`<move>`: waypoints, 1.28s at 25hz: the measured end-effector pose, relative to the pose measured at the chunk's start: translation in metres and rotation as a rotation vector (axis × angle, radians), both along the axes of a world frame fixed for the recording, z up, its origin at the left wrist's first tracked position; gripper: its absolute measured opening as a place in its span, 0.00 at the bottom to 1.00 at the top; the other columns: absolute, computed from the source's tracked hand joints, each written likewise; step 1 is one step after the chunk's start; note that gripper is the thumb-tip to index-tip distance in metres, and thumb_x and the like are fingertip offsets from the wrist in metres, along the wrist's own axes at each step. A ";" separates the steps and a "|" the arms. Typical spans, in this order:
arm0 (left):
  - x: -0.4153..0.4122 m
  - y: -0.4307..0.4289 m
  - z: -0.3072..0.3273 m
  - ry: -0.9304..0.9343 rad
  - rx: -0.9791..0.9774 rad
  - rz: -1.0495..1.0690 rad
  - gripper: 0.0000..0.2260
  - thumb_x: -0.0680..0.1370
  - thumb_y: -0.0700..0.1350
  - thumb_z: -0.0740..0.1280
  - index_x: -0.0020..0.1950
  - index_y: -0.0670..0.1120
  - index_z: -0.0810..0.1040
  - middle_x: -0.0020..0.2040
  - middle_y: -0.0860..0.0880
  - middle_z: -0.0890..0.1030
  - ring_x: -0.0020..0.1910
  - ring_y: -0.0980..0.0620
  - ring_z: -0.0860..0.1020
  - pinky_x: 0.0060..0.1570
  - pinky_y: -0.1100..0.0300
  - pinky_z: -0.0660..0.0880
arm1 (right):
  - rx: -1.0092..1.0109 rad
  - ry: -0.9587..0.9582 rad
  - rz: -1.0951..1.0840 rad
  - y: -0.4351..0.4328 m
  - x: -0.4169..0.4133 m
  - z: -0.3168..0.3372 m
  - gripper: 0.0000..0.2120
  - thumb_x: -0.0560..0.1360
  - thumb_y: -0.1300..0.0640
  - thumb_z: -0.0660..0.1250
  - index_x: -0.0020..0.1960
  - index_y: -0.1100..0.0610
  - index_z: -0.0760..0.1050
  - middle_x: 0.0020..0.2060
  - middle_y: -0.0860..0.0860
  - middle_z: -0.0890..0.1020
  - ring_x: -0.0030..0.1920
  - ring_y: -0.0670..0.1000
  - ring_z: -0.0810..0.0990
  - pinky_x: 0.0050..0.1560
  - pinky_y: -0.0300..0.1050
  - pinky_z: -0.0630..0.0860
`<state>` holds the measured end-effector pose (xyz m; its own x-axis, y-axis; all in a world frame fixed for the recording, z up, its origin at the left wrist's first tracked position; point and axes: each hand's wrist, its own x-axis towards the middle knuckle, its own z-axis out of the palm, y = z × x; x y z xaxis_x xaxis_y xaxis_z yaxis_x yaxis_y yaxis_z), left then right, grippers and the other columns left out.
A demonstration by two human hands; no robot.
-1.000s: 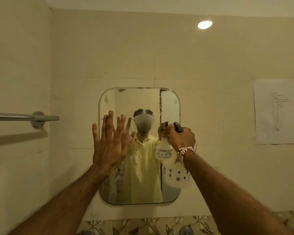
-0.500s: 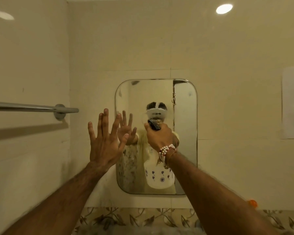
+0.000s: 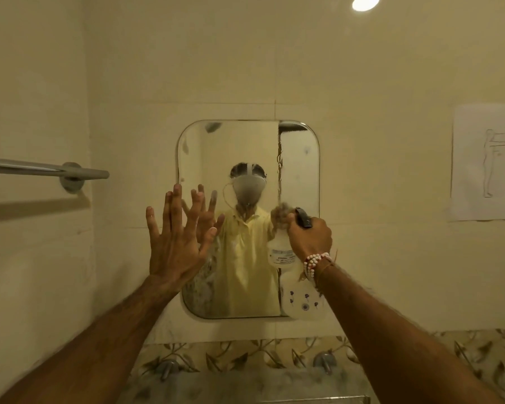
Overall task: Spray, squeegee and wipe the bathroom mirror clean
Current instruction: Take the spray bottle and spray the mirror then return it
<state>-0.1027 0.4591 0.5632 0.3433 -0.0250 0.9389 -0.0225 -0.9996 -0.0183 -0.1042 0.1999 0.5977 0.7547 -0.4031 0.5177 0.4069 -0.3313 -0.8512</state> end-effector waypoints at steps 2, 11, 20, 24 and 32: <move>-0.002 0.007 -0.002 0.002 -0.011 -0.003 0.36 0.82 0.66 0.50 0.87 0.52 0.49 0.86 0.42 0.41 0.85 0.42 0.45 0.79 0.30 0.44 | 0.006 -0.002 0.200 0.024 -0.003 -0.006 0.10 0.76 0.49 0.70 0.40 0.54 0.78 0.39 0.55 0.84 0.41 0.56 0.84 0.48 0.54 0.83; -0.010 0.036 -0.024 0.020 -0.029 0.016 0.35 0.82 0.65 0.52 0.86 0.52 0.50 0.86 0.42 0.43 0.85 0.40 0.47 0.78 0.29 0.46 | -0.161 0.022 0.217 0.082 -0.016 -0.043 0.14 0.76 0.46 0.69 0.36 0.51 0.73 0.30 0.47 0.77 0.32 0.47 0.75 0.36 0.42 0.72; 0.001 -0.008 -0.059 0.061 -0.011 -0.051 0.36 0.82 0.64 0.54 0.87 0.51 0.49 0.86 0.42 0.42 0.85 0.42 0.46 0.79 0.30 0.46 | 0.035 0.080 -0.125 -0.009 -0.013 -0.067 0.10 0.78 0.48 0.67 0.48 0.54 0.78 0.35 0.50 0.78 0.40 0.55 0.78 0.44 0.47 0.74; -0.004 -0.007 -0.065 0.073 -0.006 -0.058 0.36 0.83 0.64 0.54 0.87 0.52 0.47 0.86 0.43 0.39 0.85 0.43 0.44 0.79 0.30 0.44 | -0.047 0.105 0.046 0.014 -0.023 -0.077 0.15 0.76 0.48 0.69 0.34 0.52 0.74 0.29 0.50 0.78 0.33 0.54 0.78 0.37 0.45 0.75; -0.027 0.037 -0.086 0.107 -0.057 -0.015 0.35 0.82 0.65 0.52 0.86 0.52 0.51 0.86 0.42 0.42 0.85 0.40 0.48 0.78 0.28 0.47 | -0.170 0.121 0.281 0.098 -0.040 -0.108 0.09 0.76 0.48 0.69 0.41 0.51 0.75 0.37 0.52 0.82 0.38 0.53 0.81 0.44 0.52 0.81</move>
